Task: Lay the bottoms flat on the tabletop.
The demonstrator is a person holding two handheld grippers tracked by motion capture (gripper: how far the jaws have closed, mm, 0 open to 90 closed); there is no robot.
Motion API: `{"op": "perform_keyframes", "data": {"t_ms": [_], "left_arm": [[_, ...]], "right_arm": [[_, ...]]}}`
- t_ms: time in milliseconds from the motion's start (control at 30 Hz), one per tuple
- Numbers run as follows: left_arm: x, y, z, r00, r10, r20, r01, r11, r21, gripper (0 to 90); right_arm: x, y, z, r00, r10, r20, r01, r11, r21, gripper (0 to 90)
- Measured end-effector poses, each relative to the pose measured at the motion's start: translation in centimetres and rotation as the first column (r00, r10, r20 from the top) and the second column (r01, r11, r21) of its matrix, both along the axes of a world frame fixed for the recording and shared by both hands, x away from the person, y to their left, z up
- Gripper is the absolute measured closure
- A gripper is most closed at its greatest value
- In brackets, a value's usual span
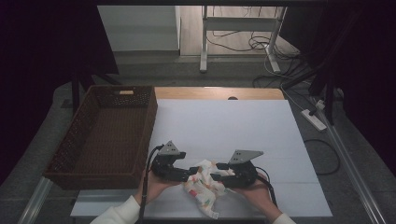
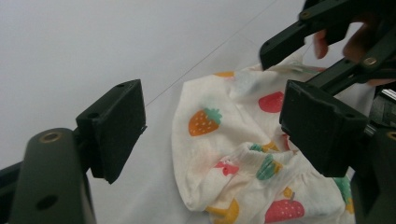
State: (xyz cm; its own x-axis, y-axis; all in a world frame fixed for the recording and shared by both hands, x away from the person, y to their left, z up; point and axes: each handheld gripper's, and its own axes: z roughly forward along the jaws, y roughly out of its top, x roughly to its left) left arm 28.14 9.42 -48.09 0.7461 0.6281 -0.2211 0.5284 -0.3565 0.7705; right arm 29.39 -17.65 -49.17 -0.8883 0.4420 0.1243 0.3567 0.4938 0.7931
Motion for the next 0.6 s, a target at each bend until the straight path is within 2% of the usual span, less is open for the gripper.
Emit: {"op": "perform_keyframes", "data": {"t_ms": [200, 433, 467, 600], "left_arm": [[0.1, 0.3, 0.0, 1.0000, 0.007, -0.003, -0.007, 1.0000, -0.006, 21.5], [0.1, 0.3, 0.1, 0.9999, 0.011, -0.001, -0.011, 0.9999, -0.009, 21.5], [0.2, 0.3, 0.1, 0.9999, 0.011, -0.001, -0.011, 0.9999, -0.009, 21.4], [0.3, 0.4, 0.0, 0.9999, 0.012, -0.004, -0.013, 0.9999, -0.010, 21.4]], "right_arm": [[0.3, 1.4, -0.6, 0.9990, 0.033, -0.029, -0.033, 0.999, -0.014, 56.3], [0.2, 2.5, -0.8, 0.9982, 0.055, -0.024, -0.055, 0.998, -0.025, 58.4], [0.3, 2.9, -0.9, 0.9980, 0.055, -0.029, -0.057, 0.997, -0.044, 59.1], [0.3, 3.5, -1.4, 0.9970, 0.063, -0.045, -0.066, 0.995, -0.070, 59.1]]}}
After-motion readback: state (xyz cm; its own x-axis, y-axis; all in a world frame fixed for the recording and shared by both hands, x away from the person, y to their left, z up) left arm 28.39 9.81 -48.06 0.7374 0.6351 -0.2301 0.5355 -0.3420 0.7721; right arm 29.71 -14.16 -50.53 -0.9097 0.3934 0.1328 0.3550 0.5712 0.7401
